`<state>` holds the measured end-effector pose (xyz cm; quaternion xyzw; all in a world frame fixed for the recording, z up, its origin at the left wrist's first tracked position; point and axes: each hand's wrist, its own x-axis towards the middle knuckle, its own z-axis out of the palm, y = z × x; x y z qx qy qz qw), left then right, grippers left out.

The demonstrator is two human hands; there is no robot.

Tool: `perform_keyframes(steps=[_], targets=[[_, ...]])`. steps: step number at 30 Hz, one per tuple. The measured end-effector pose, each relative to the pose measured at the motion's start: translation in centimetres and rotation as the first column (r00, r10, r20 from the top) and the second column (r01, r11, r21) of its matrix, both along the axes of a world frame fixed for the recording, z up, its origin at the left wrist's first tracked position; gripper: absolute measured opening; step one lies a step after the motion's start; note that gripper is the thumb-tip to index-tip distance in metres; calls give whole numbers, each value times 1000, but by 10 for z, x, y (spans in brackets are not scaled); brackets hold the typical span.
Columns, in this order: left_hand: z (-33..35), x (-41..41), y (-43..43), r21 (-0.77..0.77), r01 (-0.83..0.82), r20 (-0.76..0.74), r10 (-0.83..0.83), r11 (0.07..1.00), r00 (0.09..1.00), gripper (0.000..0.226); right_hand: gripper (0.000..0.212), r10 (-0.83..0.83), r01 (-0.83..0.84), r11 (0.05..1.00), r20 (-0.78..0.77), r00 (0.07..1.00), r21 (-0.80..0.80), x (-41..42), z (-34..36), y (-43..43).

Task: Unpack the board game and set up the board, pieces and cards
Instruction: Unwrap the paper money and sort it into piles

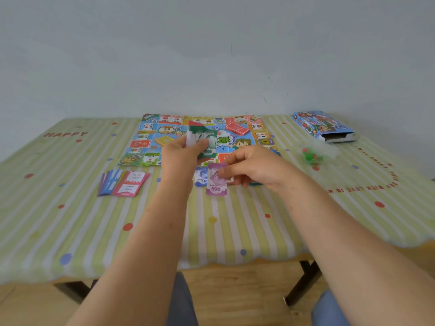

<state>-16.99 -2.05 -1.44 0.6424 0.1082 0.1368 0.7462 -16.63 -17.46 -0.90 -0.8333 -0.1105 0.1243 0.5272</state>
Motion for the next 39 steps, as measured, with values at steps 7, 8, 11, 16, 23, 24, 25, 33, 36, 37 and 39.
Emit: perform_keyframes(steps=[7,8,11,16,23,24,25,33,36,37,39], targets=[[-4,-6,13,-10,-10,-18,10,1000,1000,3,24,43,-49,993,-54,998,-107,-13,-15,24],[-4,-6,14,-13,-8,-19,7,1000,1000,3,23,40,-45,989,-40,998,-139,-14,-16,25],[-6,-8,17,-22,-16,-29,15,1000,999,4,16,48,-44,970,12,999,-238,-14,-19,30],[-9,-10,17,-37,-4,-32,3,999,999,5,12,82,-37,933,111,990,-357,-14,-21,36],[-10,-10,16,-37,4,-37,-6,999,999,5,28,98,-30,918,153,983,-395,-10,-24,38],[-11,-10,16,-32,9,-39,-11,999,999,5,30,92,-30,925,146,985,-379,-10,-24,37],[-11,-10,16,-27,16,-41,-17,1000,999,5,31,88,-33,931,136,987,-363,-10,-25,36],[-9,-4,14,30,74,-42,-73,997,996,4,8,-66,72,997,120,991,-40,-8,-17,21],[-9,-2,11,37,119,-42,-117,992,992,4,7,-230,205,968,188,955,144,-1,-16,15],[-11,-2,10,42,126,-49,-124,991,991,5,8,-257,221,956,186,948,193,1,-17,13],[-15,-2,10,55,133,-59,-130,990,990,5,10,-273,227,933,142,951,278,2,-22,10]])
